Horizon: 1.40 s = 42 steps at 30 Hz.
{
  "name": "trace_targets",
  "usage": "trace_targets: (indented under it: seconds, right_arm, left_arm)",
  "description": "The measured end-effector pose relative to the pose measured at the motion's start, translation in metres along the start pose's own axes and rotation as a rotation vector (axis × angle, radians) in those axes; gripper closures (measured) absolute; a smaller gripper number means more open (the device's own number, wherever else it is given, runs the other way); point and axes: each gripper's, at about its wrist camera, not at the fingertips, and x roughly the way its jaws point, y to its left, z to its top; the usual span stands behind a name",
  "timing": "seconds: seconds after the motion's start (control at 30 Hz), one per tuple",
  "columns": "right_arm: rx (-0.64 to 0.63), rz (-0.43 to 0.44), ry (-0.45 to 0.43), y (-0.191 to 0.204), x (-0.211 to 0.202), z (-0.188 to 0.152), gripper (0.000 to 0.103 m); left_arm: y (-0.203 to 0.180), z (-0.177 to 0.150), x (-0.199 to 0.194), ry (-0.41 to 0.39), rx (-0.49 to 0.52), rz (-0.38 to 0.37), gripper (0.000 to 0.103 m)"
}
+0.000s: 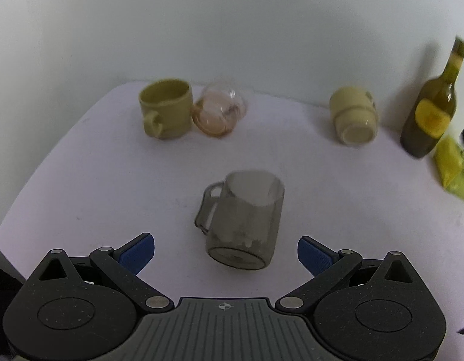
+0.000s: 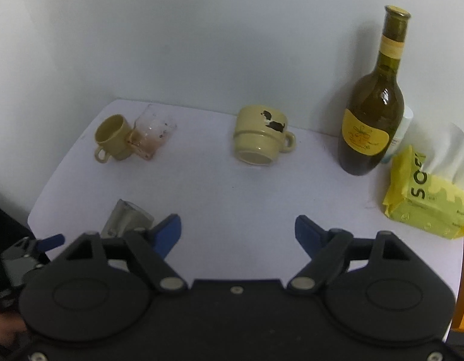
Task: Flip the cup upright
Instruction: 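Grasp the grey mug with the left gripper, then lift and rotate the grey mug with the left gripper to stand upright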
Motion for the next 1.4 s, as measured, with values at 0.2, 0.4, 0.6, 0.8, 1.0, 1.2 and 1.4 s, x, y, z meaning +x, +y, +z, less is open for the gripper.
trace_targets:
  seconds: [0.2,0.4,0.6,0.8,1.0,1.2,1.4]
  right_arm:
    - [0.026,-0.029,-0.026,0.016,-0.013,-0.006,0.021]
    - [0.033,-0.08,0.003,0.022,-0.017,-0.02,0.021]
    - [0.097,-0.09,0.042,0.017,-0.016,-0.031,0.022]
    - [0.085,-0.131,0.07,0.013,-0.015,-0.034,0.022]
    - [0.105,-0.129,0.089,0.001,-0.008,-0.027,0.022]
    - [0.072,-0.066,0.043,0.009,-0.008,-0.011,0.022]
    - [0.099,-0.061,0.016,-0.001,-0.012,-0.005,0.022]
  left_arm:
    - [0.001,-0.008,0.029,0.053,0.055,-0.037,0.013]
    - [0.0,-0.011,0.042,0.055,0.038,-0.096,0.017]
    - [0.003,-0.011,0.054,0.063,0.019,-0.136,0.017]
    - [0.002,-0.012,0.061,0.053,0.001,-0.124,0.038]
    - [0.0,-0.003,0.042,0.011,0.0,-0.102,0.04]
    - [-0.003,0.013,0.03,-0.007,0.063,-0.08,0.041]
    - [-0.01,0.032,0.03,-0.014,0.083,-0.067,0.041]
